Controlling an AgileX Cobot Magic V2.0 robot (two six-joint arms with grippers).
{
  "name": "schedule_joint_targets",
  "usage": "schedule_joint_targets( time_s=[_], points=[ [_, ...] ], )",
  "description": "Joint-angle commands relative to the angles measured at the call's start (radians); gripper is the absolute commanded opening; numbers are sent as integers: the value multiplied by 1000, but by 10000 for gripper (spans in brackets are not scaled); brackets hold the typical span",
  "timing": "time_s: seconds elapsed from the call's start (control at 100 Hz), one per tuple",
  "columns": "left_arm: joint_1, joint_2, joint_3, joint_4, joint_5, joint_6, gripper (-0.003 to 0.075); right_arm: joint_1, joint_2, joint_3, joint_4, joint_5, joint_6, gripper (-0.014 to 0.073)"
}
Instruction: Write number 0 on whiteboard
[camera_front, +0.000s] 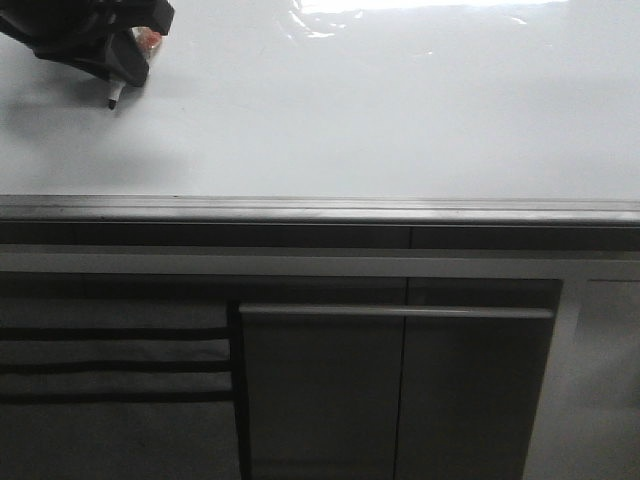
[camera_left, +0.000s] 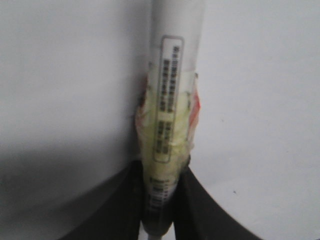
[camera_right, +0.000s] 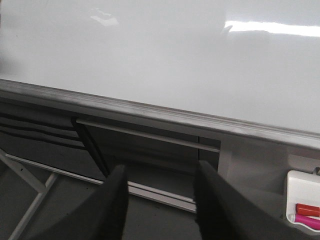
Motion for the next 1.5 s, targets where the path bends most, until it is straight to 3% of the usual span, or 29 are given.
schedule_joint_targets(
  time_s=[0.0,0.29,0.49,0.66,0.8,0.91,1.15,1.49],
  points=[
    [4,-42,-36,32,-39,4,6,1,9,-39,-1,-81,-11,278],
    [-120,-195,-36,71,222,278,-11,4,45,-165,30,54,-24,278],
    [-291,-320,-36,62,488,437,-11,62,159,-239,256,135,-322,278],
    [-441,-337,-36,10,656,502,-11,112,302,-352,287,280,-515,278],
    [-550,-335,-36,-7,673,502,-11,140,421,-445,337,438,-720,278],
    [-608,-328,-36,-7,673,502,-11,158,494,-498,400,475,-829,278],
    [-634,-326,-36,-7,673,502,-11,203,566,-574,553,514,-1105,279],
    [-634,-326,-36,-7,673,502,-11,343,633,-585,548,322,-1171,279]
  ],
)
